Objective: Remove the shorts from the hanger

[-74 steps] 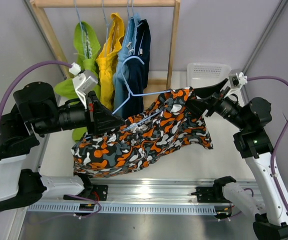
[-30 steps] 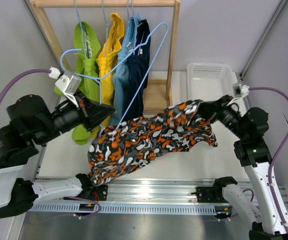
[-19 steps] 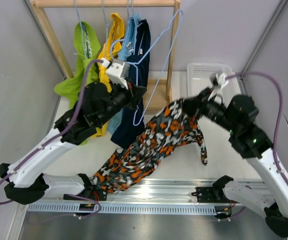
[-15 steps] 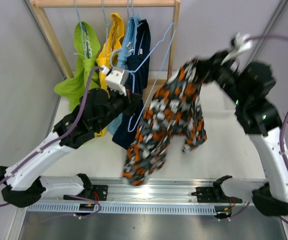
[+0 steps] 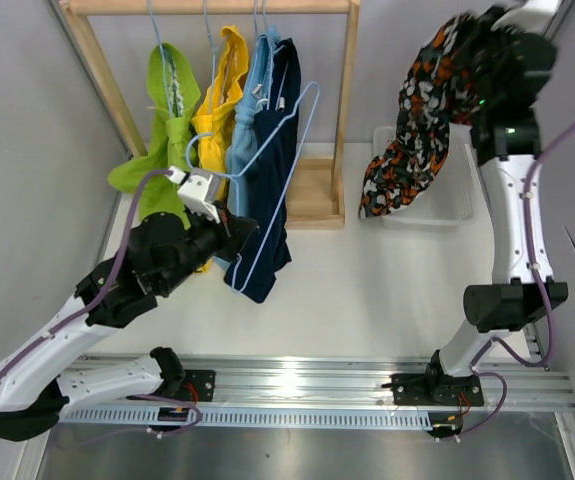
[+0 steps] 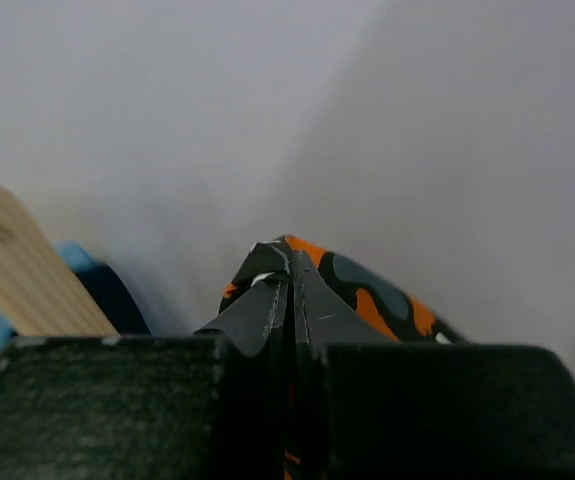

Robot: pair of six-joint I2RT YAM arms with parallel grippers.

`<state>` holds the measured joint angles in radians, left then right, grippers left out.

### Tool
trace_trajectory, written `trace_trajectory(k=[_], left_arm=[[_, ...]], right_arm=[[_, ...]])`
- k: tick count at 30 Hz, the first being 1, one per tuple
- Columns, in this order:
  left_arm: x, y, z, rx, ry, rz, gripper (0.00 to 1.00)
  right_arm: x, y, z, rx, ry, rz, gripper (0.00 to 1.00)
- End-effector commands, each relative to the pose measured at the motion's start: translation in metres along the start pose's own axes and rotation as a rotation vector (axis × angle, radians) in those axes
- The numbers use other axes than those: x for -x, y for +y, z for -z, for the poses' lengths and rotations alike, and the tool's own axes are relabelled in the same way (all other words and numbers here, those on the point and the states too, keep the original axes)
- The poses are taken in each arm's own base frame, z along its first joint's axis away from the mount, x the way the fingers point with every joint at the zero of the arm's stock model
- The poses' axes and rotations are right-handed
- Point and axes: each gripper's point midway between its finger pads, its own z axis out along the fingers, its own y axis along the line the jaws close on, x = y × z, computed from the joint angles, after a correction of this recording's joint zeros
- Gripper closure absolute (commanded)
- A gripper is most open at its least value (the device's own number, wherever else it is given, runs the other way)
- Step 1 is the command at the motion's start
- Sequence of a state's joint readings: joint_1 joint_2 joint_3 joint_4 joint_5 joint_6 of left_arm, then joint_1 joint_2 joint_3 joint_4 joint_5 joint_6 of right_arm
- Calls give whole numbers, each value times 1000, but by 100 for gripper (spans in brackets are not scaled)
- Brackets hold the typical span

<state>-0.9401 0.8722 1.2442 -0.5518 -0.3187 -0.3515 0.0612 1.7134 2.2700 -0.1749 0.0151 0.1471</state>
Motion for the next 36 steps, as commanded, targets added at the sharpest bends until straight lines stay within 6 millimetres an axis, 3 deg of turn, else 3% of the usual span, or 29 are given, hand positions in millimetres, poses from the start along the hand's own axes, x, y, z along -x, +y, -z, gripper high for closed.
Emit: trace_trajectory(k=[1, 2, 4, 5, 6, 7, 8, 9, 10, 11, 12, 13, 15, 16, 17, 18, 19, 20, 22, 23, 24, 26, 27, 30, 36], left_arm=[[-8, -5, -18, 8, 21, 4, 100], [4, -7, -20, 8, -5, 9, 100], [0, -7, -42, 49, 27, -30, 100], [-2, -7, -52, 67, 43, -42, 100], [27, -14, -54, 67, 5, -34, 100], [12, -10, -82, 106, 69, -55, 100], [30, -14, -90, 111, 46, -44, 100], [43, -14, -97, 126, 39, -38, 100], [30, -6, -122, 164, 89, -49, 100], [48, -8, -128, 175, 56, -41, 100], [63, -6, -131, 195, 34, -39, 100], [68, -7, -149, 212, 38, -59, 100], [68, 1, -165, 266, 54, -88, 100], [106, -3, -156, 272, -8, -87, 100], [85, 3, -181, 312, 55, -121, 100], [82, 9, -185, 352, 74, -138, 100], [103, 4, -180, 343, 34, -128, 100], [101, 5, -175, 348, 59, -138, 100], [93, 4, -163, 366, 84, -153, 100], [53, 14, -168, 404, 183, -199, 100], [69, 11, -143, 396, 136, -184, 100], [63, 9, -125, 395, 129, -159, 100], [43, 14, -113, 405, 178, -173, 100], [27, 25, -95, 452, 213, -185, 100], [42, 34, -93, 533, 194, -222, 100]], right_arm=[[-118, -31, -13, -46, 171, 1, 100], [-141, -35, -7, -56, 210, -13, 100], [-168, -42, 9, -75, 253, -42, 100], [-215, -53, 28, -105, 362, -51, 82], [-231, -57, 37, -119, 405, -61, 49], [-248, -66, 56, -166, 480, -91, 8], [-279, -75, 78, -203, 561, -110, 1], [-290, -80, 92, -225, 595, -127, 1], [-282, -77, 103, -228, 581, -154, 1], [-305, -79, 128, -241, 640, -164, 1], [-304, -79, 137, -239, 629, -169, 0], [-285, -67, 147, -196, 597, -194, 0], [-291, -62, 174, -177, 626, -210, 1], [-287, -59, 183, -168, 629, -216, 1], [-268, -52, 191, -146, 595, -228, 0], [-271, -51, 204, -145, 610, -232, 1], [-268, -48, 212, -139, 613, -239, 0], [-253, -41, 219, -113, 582, -250, 1], [-251, -37, 235, -103, 596, -258, 0], [-248, -35, 239, -99, 592, -266, 1], [-238, -28, 245, -74, 569, -270, 0], [-236, -24, 251, -73, 561, -276, 0], [-230, -19, 253, -62, 543, -292, 1], [-230, -12, 254, -46, 539, -312, 0], [-234, -2, 255, -27, 556, -326, 1]])
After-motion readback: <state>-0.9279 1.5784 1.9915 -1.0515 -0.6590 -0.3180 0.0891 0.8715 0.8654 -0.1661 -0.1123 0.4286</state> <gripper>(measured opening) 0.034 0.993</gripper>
